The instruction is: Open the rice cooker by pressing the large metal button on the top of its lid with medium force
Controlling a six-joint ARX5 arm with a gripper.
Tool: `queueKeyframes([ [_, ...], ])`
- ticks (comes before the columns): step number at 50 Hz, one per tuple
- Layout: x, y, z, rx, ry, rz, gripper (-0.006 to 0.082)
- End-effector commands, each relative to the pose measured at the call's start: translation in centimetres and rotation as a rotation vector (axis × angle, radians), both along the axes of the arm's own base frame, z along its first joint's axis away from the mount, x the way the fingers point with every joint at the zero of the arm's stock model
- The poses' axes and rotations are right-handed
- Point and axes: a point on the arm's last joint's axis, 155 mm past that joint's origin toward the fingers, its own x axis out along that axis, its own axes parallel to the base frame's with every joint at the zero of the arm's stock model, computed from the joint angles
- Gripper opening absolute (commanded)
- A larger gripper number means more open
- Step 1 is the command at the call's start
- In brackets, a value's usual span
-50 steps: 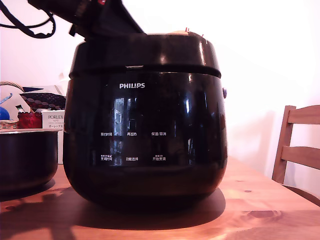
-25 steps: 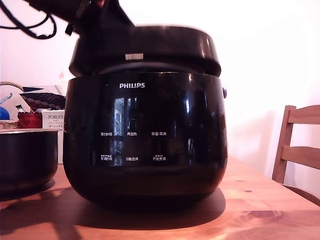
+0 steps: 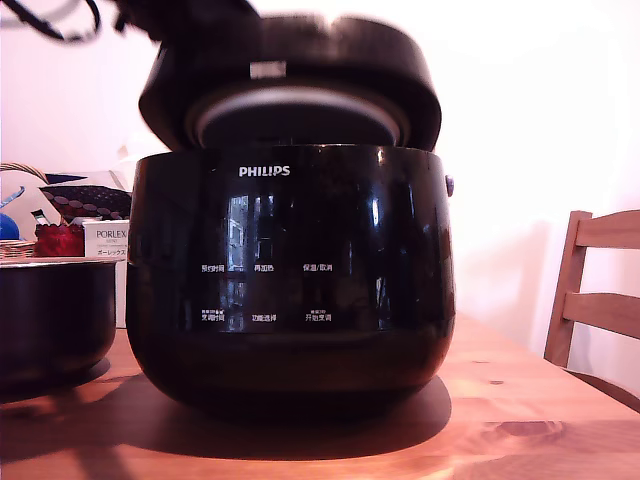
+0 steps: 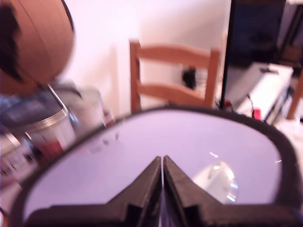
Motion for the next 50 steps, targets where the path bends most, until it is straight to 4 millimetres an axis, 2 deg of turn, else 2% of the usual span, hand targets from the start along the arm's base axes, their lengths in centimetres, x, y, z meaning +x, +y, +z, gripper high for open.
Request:
queueKeyframes([
  [1,0.1,0.6,-1.8,0.023,0.036,0.019,-0.0024],
  [8,0.4,1.5,-1.1,0.017,0.022,0.051,-0.0024],
  [21,0.9,4.0,1.5,-0.018,-0.042,0.138,-0.0024],
  [40,0.7,9.6,5.5,-0.061,-0.133,0.327,-0.0024],
  [50,0.6,13.0,5.5,-0.034,-0.127,0.439,-0.0024],
])
